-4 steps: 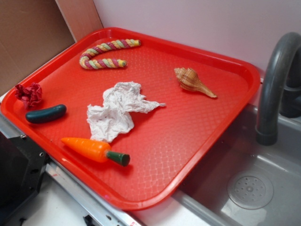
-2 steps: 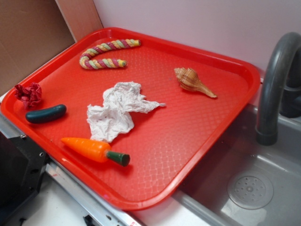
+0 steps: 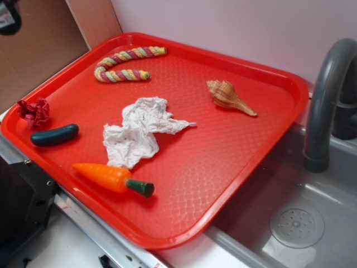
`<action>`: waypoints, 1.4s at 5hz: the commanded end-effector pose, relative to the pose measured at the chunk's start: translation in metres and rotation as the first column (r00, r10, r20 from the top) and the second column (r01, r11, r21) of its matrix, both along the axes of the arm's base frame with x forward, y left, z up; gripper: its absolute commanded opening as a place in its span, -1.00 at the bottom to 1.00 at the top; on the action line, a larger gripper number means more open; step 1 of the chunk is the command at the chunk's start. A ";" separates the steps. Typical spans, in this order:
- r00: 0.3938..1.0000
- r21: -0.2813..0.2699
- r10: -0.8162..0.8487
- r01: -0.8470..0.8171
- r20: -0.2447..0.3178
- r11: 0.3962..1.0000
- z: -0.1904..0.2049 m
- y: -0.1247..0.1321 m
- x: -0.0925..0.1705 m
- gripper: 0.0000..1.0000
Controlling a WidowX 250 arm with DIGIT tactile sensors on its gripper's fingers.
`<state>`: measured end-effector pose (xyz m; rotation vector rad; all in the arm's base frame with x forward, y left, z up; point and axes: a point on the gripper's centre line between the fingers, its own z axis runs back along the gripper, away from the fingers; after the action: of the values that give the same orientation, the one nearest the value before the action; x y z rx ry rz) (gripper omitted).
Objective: Grab the multicolored rope.
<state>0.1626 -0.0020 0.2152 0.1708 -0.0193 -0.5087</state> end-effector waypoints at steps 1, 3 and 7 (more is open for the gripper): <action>0.963 0.172 -0.230 0.252 -0.140 0.952 -0.039 0.038 0.033 1.00; 0.895 0.140 -0.333 0.386 -0.298 0.912 -0.106 0.057 0.085 1.00; 0.794 0.104 -0.358 0.462 -0.491 0.881 -0.184 0.071 0.110 1.00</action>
<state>0.2721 0.0678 0.0241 0.2483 0.5086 -0.9977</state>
